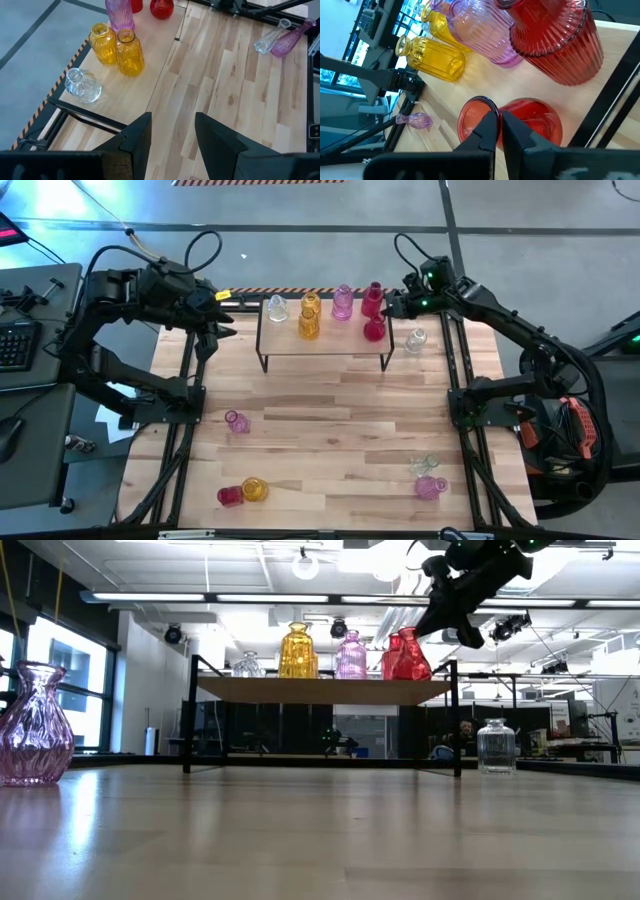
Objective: Sort vases onto shelf
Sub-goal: Put the red vase aligned with the other red vase on the shelf
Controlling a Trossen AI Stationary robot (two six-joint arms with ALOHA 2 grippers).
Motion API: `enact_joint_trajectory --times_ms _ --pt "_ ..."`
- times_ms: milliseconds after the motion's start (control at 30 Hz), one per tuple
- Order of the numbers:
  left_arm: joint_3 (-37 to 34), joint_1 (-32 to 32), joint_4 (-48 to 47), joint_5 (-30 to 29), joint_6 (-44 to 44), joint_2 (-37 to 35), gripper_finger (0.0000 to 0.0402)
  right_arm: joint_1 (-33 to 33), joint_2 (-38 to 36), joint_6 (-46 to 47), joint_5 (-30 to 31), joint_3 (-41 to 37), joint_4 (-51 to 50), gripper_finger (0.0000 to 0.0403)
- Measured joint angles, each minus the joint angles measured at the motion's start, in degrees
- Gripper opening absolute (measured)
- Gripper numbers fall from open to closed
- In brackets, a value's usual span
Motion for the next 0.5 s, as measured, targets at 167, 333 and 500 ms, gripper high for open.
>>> enact_joint_trajectory --times_ms 167,333,500 --pt "0.0 0.0 0.25 -0.01 -0.01 0.0 0.014 0.0 0.0 -0.22 0.42 0.0 0.06 0.0" --pt "0.0 0.0 0.24 -0.02 -0.02 0.0 0.014 0.01 0.04 0.15 0.94 0.0 2.22 0.0" --pt "0.0 0.0 0.22 -0.02 -0.02 0.0 0.014 0.02 0.04 0.19 0.96 0.0 2.56 0.0"
